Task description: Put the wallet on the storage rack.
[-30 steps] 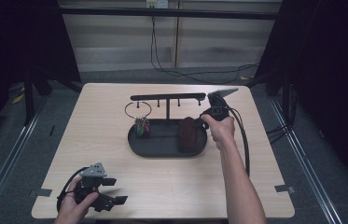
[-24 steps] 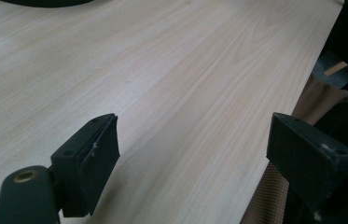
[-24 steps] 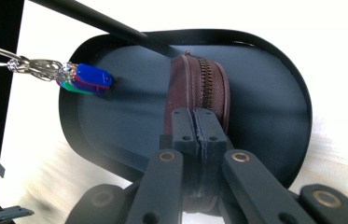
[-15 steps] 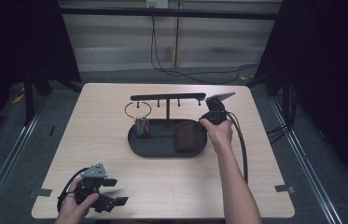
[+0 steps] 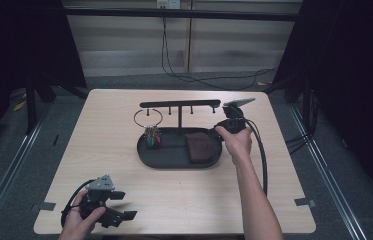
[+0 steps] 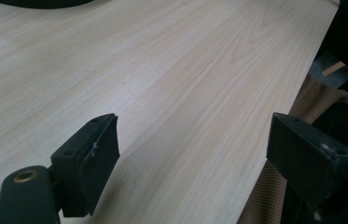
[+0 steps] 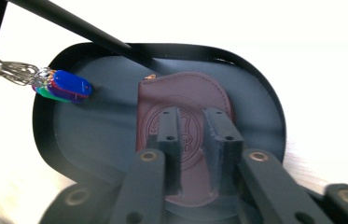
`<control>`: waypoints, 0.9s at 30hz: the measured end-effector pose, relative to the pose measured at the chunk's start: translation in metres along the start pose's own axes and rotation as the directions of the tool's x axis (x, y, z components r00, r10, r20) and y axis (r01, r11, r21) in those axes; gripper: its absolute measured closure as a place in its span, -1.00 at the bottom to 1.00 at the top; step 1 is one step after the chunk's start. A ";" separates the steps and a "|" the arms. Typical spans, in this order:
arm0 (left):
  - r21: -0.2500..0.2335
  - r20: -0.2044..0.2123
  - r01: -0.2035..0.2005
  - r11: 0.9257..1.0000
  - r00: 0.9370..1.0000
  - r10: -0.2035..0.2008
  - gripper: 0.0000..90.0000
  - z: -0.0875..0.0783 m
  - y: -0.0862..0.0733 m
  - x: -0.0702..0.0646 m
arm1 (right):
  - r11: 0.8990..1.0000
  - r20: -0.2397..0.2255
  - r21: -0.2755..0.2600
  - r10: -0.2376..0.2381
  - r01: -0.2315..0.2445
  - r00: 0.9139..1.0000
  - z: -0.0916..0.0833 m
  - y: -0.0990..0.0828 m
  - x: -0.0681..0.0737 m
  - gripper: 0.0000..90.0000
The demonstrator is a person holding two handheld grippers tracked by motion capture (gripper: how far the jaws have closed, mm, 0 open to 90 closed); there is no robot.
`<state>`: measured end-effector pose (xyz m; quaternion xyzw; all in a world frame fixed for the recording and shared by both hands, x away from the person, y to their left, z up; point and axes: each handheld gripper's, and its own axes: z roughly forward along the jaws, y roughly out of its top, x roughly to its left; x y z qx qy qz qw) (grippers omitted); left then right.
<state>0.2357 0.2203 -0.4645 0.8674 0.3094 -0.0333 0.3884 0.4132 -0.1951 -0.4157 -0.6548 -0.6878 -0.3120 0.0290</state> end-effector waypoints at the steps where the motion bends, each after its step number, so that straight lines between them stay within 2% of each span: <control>1: -0.001 0.000 0.001 1.000 1.000 -0.001 -0.63 0.000 0.000 0.000 | 1.000 0.002 -0.013 -0.003 0.003 1.000 -0.002 0.000 0.000 0.61; 3: -0.004 -0.001 0.002 1.000 1.000 -0.002 -0.63 0.000 0.000 0.000 | 0.999 -0.016 -0.034 -0.015 0.014 1.000 -0.008 -0.001 -0.003 0.54; 6: -0.011 -0.006 0.006 1.000 1.000 -0.006 -0.63 -0.002 -0.001 0.000 | 0.999 -0.004 -0.041 -0.022 0.022 1.000 -0.014 -0.003 -0.003 0.41; 10: -0.025 -0.011 0.009 1.000 1.000 -0.009 -0.63 -0.005 -0.001 0.001 | 0.998 -0.011 -0.061 -0.027 0.026 1.000 -0.019 -0.010 -0.005 0.25; 13: -0.036 -0.017 0.012 0.999 1.000 -0.013 -0.63 -0.006 -0.001 0.001 | 0.998 -0.018 -0.062 -0.024 0.023 1.000 -0.020 -0.014 -0.008 0.12; 14: -0.037 -0.018 0.013 0.999 1.000 -0.013 -0.63 -0.006 -0.001 0.002 | 0.998 -0.018 -0.052 -0.027 0.026 0.999 -0.021 -0.015 -0.008 0.02; 21: -0.040 -0.026 0.026 0.999 0.999 -0.027 -0.63 -0.007 -0.001 0.003 | 0.994 -0.013 -0.084 -0.064 0.063 0.998 -0.029 -0.021 -0.003 -0.15; 27: -0.077 -0.050 0.046 0.996 0.997 -0.050 -0.63 -0.011 -0.002 0.005 | 0.992 -0.003 -0.095 -0.081 0.080 0.997 -0.028 -0.035 -0.005 -0.21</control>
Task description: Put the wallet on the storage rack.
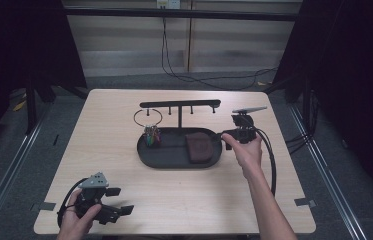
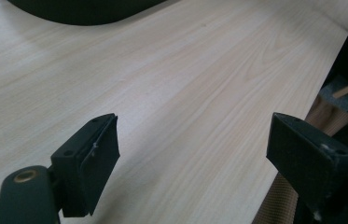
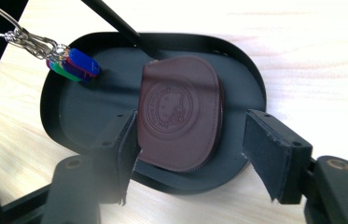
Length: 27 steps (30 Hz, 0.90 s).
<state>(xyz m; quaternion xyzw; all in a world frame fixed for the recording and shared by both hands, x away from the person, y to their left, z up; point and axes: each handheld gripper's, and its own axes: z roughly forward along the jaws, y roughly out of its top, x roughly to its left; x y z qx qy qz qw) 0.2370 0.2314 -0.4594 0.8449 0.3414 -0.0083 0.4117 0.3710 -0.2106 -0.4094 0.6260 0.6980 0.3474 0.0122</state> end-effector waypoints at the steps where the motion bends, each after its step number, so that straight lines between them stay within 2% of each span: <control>1: -0.005 -0.002 0.003 1.000 1.000 -0.003 -0.63 -0.001 0.000 0.001 | 1.000 0.002 -0.008 -0.007 0.007 1.000 0.000 -0.003 0.000 -0.21; 4: -0.009 -0.002 0.007 1.000 1.000 -0.007 -0.63 -0.001 0.000 0.001 | 1.000 0.013 -0.012 -0.022 0.022 1.000 -0.001 -0.010 -0.001 -0.24; 8: -0.005 0.000 0.004 1.000 1.000 -0.004 -0.63 -0.001 0.000 0.001 | 0.998 0.014 -0.048 -0.030 0.031 0.999 -0.006 -0.019 -0.003 -0.24; 12: -0.003 -0.012 0.008 1.000 1.000 -0.008 -0.63 -0.001 0.000 0.002 | 0.998 0.010 -0.053 -0.029 0.029 1.000 -0.009 -0.031 -0.005 -0.25; 15: 0.000 -0.021 0.033 0.999 0.999 -0.033 -0.63 -0.001 0.000 0.004 | 0.998 0.004 -0.051 -0.045 0.045 0.999 -0.011 -0.039 -0.006 -0.25; 19: -0.006 -0.030 0.040 0.999 0.999 -0.040 -0.63 -0.001 0.000 0.006 | 0.996 -0.004 -0.064 -0.055 0.055 0.998 -0.014 -0.050 -0.005 -0.25; 23: -0.009 -0.030 0.042 0.999 0.999 -0.042 -0.63 -0.001 0.000 0.006 | 0.995 0.001 -0.073 -0.068 0.067 0.998 -0.016 -0.063 -0.007 -0.25; 25: -0.008 -0.036 0.043 0.999 0.998 -0.043 -0.63 -0.001 0.000 0.006 | 0.994 0.028 -0.075 -0.082 0.083 0.996 -0.016 -0.070 -0.008 -0.25; 27: -0.008 -0.034 0.045 0.999 0.998 -0.045 -0.63 -0.001 0.000 0.006 | 0.994 0.018 -0.077 -0.078 0.079 0.997 -0.016 -0.076 -0.009 -0.25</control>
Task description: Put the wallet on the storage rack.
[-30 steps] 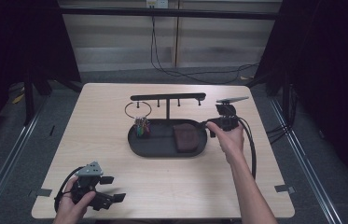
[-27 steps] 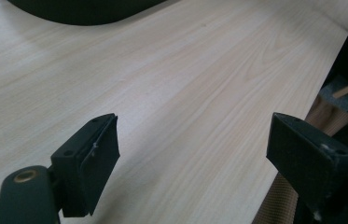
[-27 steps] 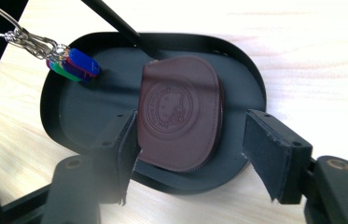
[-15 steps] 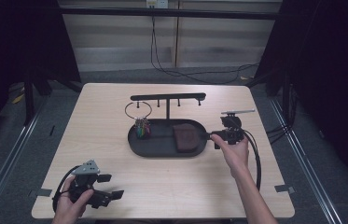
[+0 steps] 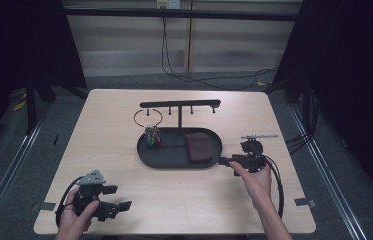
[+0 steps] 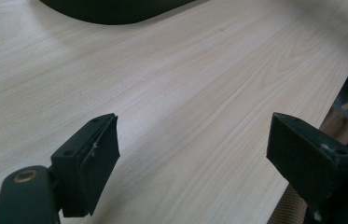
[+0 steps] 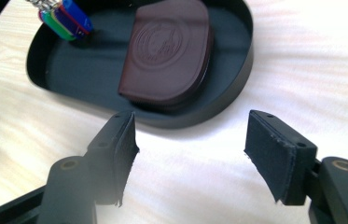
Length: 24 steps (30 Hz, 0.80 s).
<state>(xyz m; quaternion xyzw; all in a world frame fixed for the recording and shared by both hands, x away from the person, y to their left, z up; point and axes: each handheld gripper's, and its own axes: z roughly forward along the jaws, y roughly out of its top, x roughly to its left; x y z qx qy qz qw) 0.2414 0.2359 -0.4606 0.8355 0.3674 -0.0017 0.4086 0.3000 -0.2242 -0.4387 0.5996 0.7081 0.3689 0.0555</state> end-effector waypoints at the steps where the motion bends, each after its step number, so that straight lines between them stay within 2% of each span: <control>1: 0.000 -0.001 0.000 1.000 1.000 0.000 -0.63 0.000 0.000 0.000 | 1.000 0.001 -0.005 -0.005 0.005 1.000 -0.002 -0.003 0.001 -0.26; 5: -0.012 -0.028 0.014 1.000 1.000 -0.014 -0.63 -0.001 0.000 0.001 | 1.000 0.000 -0.016 -0.025 0.025 1.000 -0.008 -0.015 0.006 -0.28; 9: -0.010 -0.032 0.032 0.999 0.999 -0.032 -0.63 -0.001 -0.001 0.003 | 0.999 0.008 -0.029 -0.041 0.041 0.999 -0.015 -0.029 0.008 -0.28; 13: 0.000 -0.030 0.017 1.000 0.999 -0.017 -0.63 0.000 -0.001 0.003 | 0.999 0.013 -0.021 -0.032 0.032 0.999 -0.019 -0.047 0.003 -0.28; 17: 0.000 -0.043 0.024 1.000 0.999 -0.024 -0.63 0.001 -0.001 0.003 | 0.999 0.013 -0.029 -0.019 0.020 1.000 -0.024 -0.063 0.000 -0.29; 23: 0.000 -0.052 0.025 1.000 0.998 -0.025 -0.63 0.000 -0.002 0.004 | 0.997 0.040 -0.063 -0.052 0.054 0.998 -0.040 -0.078 0.002 -0.31; 24: 0.001 -0.046 0.027 1.000 0.999 -0.027 -0.63 0.001 -0.002 0.004 | 0.995 0.067 -0.071 -0.065 0.070 0.996 -0.040 -0.083 0.002 -0.31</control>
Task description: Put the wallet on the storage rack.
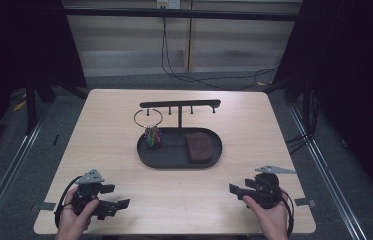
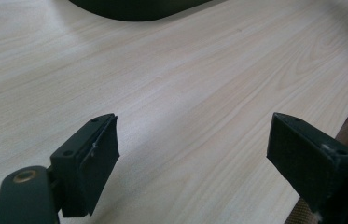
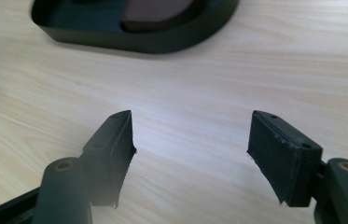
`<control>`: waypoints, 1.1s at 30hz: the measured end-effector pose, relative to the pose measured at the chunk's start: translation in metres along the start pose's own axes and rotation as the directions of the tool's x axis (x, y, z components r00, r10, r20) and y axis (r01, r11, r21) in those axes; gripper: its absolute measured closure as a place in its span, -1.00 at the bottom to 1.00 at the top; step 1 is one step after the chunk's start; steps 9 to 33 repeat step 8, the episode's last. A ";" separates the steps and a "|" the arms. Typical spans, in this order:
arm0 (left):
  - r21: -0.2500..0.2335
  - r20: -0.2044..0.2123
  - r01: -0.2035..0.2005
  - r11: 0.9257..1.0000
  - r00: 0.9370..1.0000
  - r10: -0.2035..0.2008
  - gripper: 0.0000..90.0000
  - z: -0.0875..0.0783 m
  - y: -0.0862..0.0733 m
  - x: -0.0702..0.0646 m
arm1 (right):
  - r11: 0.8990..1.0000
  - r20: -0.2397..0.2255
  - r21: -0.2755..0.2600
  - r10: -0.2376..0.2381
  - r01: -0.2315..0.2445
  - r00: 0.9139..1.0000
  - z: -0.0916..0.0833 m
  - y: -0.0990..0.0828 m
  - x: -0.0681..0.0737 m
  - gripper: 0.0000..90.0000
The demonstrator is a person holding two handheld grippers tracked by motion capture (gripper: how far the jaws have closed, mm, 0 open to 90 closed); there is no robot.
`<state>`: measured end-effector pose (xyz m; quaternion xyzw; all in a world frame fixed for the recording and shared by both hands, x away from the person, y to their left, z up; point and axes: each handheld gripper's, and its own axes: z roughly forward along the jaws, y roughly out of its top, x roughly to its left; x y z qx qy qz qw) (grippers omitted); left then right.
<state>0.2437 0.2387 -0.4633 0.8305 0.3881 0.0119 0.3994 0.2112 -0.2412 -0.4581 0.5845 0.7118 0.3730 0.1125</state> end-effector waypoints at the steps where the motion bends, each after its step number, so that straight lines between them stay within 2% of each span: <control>1: 0.002 -0.001 -0.002 1.000 1.000 0.002 -0.63 0.000 0.000 0.000 | 1.000 0.011 -0.009 -0.008 0.008 1.000 0.000 -0.005 -0.001 -0.31; 3: 0.003 0.000 -0.003 1.000 1.000 0.003 -0.63 0.001 0.000 -0.002 | 1.000 -0.007 -0.009 0.018 -0.019 1.000 0.000 -0.010 -0.003 -0.34; 5: 0.012 -0.001 -0.010 1.000 1.000 0.010 -0.63 0.001 0.001 -0.002 | 0.999 0.001 -0.036 0.028 -0.028 1.000 -0.001 -0.010 -0.005 -0.34; 8: 0.023 -0.012 -0.002 1.000 1.000 0.003 -0.63 0.003 0.000 0.000 | 0.997 0.006 -0.070 0.023 -0.022 1.000 -0.003 -0.007 -0.006 -0.38; 33: 0.023 -0.012 -0.002 1.000 1.000 0.003 -0.63 0.003 0.000 0.000 | 0.997 0.006 -0.070 0.023 -0.022 1.000 -0.003 -0.007 -0.006 -0.38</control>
